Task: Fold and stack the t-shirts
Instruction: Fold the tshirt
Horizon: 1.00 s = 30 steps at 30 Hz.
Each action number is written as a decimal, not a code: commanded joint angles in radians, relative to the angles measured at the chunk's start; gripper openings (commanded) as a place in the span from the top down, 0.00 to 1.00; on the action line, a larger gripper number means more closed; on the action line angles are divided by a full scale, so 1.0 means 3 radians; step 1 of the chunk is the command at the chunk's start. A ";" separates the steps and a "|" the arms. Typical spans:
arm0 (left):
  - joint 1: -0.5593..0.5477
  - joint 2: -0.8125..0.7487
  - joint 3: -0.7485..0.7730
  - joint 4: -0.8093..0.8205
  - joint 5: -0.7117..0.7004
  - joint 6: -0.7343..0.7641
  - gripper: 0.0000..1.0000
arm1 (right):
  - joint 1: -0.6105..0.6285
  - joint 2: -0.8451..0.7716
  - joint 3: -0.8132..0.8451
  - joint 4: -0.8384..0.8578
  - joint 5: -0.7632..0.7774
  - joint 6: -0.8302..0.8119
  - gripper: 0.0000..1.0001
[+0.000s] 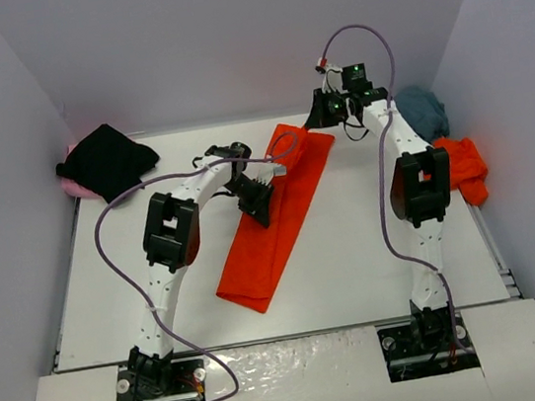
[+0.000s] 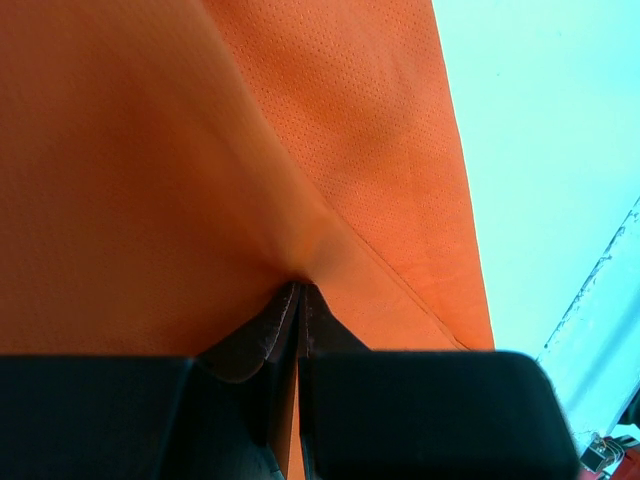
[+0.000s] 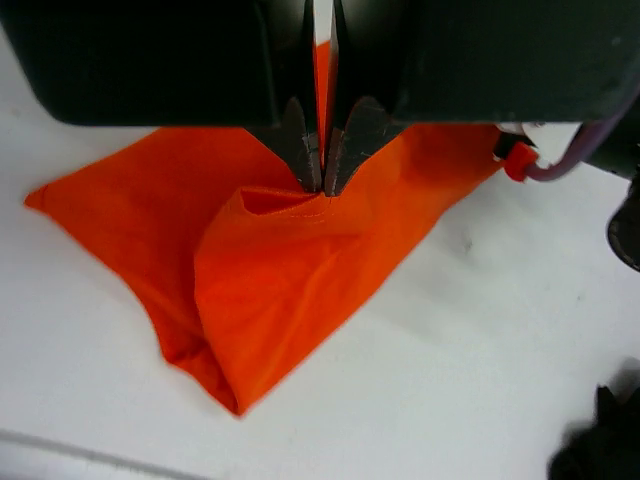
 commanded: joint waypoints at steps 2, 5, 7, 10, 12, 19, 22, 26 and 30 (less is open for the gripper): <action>0.0011 -0.0079 0.0099 -0.0088 -0.0028 0.0085 1.00 | -0.0057 -0.0236 -0.0447 0.0038 0.0107 0.0038 1.00; 0.0015 -0.0074 0.0112 -0.0101 -0.0018 0.0085 1.00 | -0.0062 -0.0218 -0.0485 -0.0012 0.0144 0.0043 1.00; 0.0015 -0.0071 0.0119 -0.0106 -0.0017 0.0093 1.00 | -0.0062 -0.0190 -0.0495 -0.0049 0.0183 0.0022 1.00; 0.0015 -0.0071 0.0127 -0.0118 -0.0014 0.0105 1.00 | -0.0058 -0.0147 -0.0509 -0.0148 0.0248 -0.0016 1.00; 0.0015 -0.0058 0.0122 -0.0123 -0.0017 0.0106 1.00 | -0.0062 -0.0154 -0.0573 -0.0183 0.0305 -0.0055 1.00; 0.0015 -0.0023 0.0145 -0.0156 -0.0009 0.0129 1.00 | -0.0102 -0.0274 -0.0764 -0.0260 0.0541 -0.0186 1.00; 0.0015 -0.0009 0.0159 -0.0165 -0.0007 0.0126 1.00 | -0.0130 -0.0288 -0.0798 -0.0305 0.0671 -0.0198 1.00; 0.0015 -0.0021 0.0157 -0.0176 -0.0011 0.0139 1.00 | -0.0145 -0.0229 -0.0817 -0.0400 0.0818 -0.0203 1.00; 0.0016 -0.0022 0.0149 -0.0185 -0.0013 0.0151 1.00 | -0.0149 -0.0197 -0.0823 -0.0417 0.1058 -0.0316 1.00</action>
